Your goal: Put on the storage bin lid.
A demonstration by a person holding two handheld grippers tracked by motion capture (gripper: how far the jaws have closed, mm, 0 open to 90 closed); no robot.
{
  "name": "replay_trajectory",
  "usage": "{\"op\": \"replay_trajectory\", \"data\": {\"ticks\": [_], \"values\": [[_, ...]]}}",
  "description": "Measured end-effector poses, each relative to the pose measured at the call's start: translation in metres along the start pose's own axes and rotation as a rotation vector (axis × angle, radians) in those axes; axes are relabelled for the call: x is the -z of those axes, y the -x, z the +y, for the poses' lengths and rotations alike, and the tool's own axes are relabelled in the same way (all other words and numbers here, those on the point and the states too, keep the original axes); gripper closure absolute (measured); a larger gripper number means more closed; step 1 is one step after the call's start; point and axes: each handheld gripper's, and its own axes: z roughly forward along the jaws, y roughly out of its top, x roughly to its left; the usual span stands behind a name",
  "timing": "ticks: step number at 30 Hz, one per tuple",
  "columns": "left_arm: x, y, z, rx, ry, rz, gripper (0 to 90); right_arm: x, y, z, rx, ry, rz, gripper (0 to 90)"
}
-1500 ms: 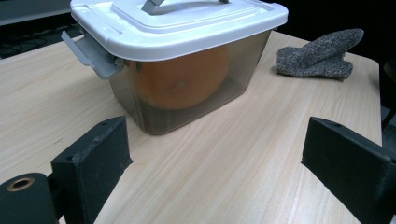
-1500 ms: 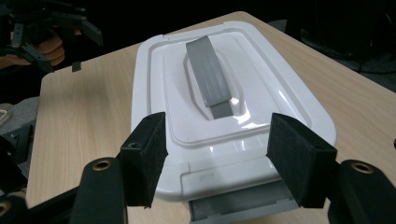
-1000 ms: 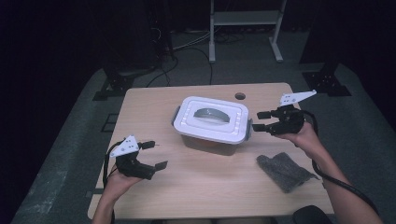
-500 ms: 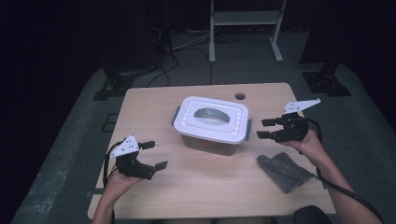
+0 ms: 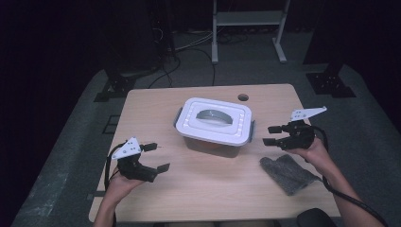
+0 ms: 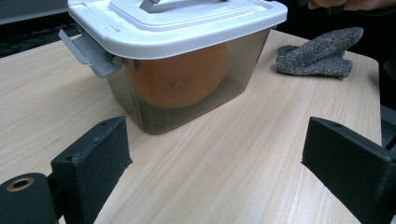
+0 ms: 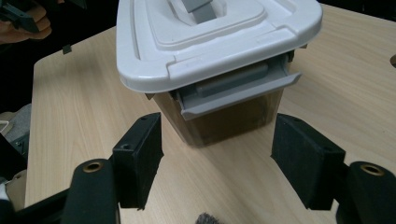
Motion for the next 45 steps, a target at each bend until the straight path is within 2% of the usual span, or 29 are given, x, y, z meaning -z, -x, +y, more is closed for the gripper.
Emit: {"op": "replay_trajectory", "data": {"ticks": [37, 45], "values": [[-0.002, 0.001, -0.001, 0.0, -0.002, -0.004, 6.6, 0.0, -0.004, -0.04, -0.06, -0.003, 0.007, 29.6], [-0.002, 0.001, -0.001, 0.0, -0.003, -0.003, 6.6, 0.001, -0.007, -0.046, -0.059, 0.007, 0.005, 29.0]]}}
